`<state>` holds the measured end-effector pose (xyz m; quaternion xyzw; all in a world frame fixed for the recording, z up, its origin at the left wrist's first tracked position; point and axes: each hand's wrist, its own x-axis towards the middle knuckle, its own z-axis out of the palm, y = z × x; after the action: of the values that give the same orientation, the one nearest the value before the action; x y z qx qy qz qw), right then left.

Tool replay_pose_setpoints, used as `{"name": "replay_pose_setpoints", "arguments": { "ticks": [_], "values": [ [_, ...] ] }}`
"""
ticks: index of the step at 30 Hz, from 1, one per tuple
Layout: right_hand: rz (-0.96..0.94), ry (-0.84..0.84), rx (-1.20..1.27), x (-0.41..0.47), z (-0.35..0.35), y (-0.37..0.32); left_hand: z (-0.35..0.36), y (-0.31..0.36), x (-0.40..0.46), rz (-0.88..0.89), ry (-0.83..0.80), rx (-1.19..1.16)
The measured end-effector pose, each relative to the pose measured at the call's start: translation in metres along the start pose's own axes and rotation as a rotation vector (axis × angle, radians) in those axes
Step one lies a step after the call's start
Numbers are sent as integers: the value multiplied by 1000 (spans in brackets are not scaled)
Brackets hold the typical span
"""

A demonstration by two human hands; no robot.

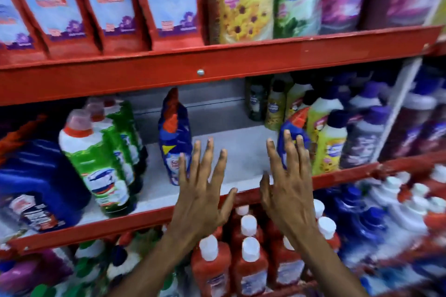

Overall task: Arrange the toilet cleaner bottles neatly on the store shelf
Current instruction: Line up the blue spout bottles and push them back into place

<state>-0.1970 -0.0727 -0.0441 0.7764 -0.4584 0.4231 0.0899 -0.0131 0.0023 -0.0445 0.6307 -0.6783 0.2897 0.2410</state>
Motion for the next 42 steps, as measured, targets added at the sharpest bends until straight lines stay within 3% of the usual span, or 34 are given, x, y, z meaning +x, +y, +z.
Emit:
{"name": "replay_pose_setpoints", "arguments": {
  "ticks": [5, 10, 17, 22, 32, 37, 42],
  "values": [
    [215, -13, 246, 0, -6, 49, 37, 46, 34, -58, -148, -194],
    [301, -64, 543, 10, 3, 79, 56, 81, 69, -311, -245, -527],
    [442, -168, 654, 21, 1, 94, 56, 104, 93, -546, -223, -857],
    [409, -151, 696, 17, 1, 71, 33, 94, 78, -570, -108, -896],
    [257, -247, 871, 12, 20, -69, -26, -11, -3, -687, 174, -831],
    [252, -320, 874, 11, 44, -112, -27, -45, -21, -775, 196, -762],
    [258, -358, 823, 3, 59, -123, -19, -59, -33, -803, 103, -730]
  ]
}}
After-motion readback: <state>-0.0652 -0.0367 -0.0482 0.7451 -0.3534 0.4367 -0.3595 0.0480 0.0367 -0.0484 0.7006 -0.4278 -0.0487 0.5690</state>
